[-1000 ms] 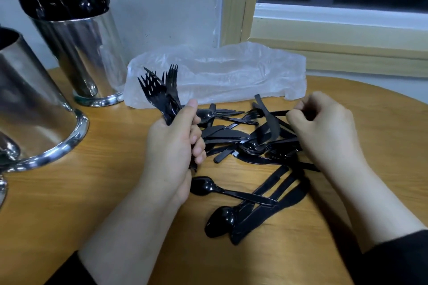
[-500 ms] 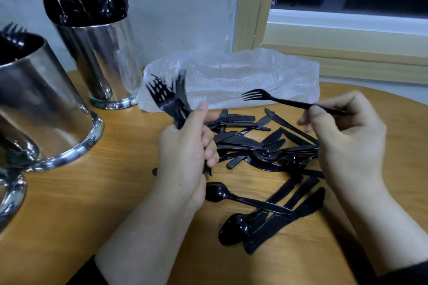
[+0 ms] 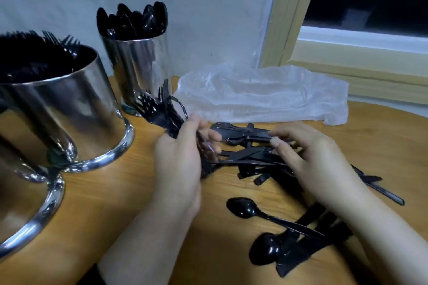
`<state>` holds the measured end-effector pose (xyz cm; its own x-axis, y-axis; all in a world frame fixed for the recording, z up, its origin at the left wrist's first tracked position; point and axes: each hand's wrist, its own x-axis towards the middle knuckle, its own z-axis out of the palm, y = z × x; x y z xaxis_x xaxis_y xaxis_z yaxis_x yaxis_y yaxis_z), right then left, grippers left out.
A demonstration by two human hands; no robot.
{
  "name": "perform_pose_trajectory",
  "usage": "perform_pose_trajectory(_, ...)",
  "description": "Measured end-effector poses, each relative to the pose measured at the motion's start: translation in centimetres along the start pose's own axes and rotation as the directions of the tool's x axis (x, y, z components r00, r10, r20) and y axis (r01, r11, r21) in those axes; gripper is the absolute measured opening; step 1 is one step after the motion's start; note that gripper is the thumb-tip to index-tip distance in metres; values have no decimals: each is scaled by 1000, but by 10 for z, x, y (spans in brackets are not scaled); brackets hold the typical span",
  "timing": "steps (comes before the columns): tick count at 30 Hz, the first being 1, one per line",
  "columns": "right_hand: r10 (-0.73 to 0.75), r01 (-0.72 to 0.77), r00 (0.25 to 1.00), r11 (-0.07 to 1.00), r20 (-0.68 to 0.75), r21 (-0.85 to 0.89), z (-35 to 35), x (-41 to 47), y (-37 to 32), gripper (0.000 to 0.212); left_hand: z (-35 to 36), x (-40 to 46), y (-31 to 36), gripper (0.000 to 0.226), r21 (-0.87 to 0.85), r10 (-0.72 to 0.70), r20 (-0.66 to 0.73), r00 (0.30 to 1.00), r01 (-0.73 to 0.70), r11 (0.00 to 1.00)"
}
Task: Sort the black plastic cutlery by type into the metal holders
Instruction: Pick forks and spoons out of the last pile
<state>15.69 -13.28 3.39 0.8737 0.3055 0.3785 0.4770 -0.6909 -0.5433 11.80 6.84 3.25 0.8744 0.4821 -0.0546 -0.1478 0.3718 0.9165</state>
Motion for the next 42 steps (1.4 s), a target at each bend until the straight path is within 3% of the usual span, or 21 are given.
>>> perform_pose_trajectory(3, -18, 59, 980, 978, 198, -202, 16, 30, -7, 41, -16, 9, 1, 27, 91, 45, 16, 999, -46, 995)
perform_pose_trajectory(7, 49, 68, 925, 955, 377, -289, 45, 44, -13, 49, -24, 16, -3, 25, 144, 61, 64, 996, -70, 987)
perform_pose_trajectory(11, 37, 94, 927, 941, 373, -326, 44, 32, -13, 36, -23, 17, -4, 25, 137, 54, 69, 996, -63, 989)
perform_pose_trajectory(15, 30, 48, 951, 969, 309, -244, 37, 32, -15, 29, -22, 19, -5, 25, 117, 40, 58, 997, -47, 992)
perform_pose_trajectory(22, 73, 83, 950, 879, 304, -470, 62, 68, -17, 23, -23, 18, -3, 23, 112, 17, 72, 997, -25, 993)
perform_pose_trajectory(32, -22, 122, 976, 881, 217, -458, 74, 68, -22, 21, -21, 15, -1, 20, 126, -7, 81, 997, -3, 992)
perform_pose_trajectory(34, -84, 140, 982, 920, 166, -366, 69, 65, -25, 16, -20, 14, 0, 21, 118, -5, 85, 996, -5, 993)
perform_pose_trajectory(37, -14, 14, 999, 1000, -45, -5, 45, 55, -45, 11, -20, 12, 3, 21, 97, 4, 108, 994, -15, 995)
perform_pose_trajectory(40, 107, -26, 960, 954, -260, 298, 16, 42, -58, 13, -18, 10, 3, 23, 101, 22, 155, 988, -38, 994)
perform_pose_trajectory(42, 212, -72, 953, 853, -217, 517, 9, 31, -61, 11, -18, 10, 1, 25, 154, 41, 185, 982, -70, 986)
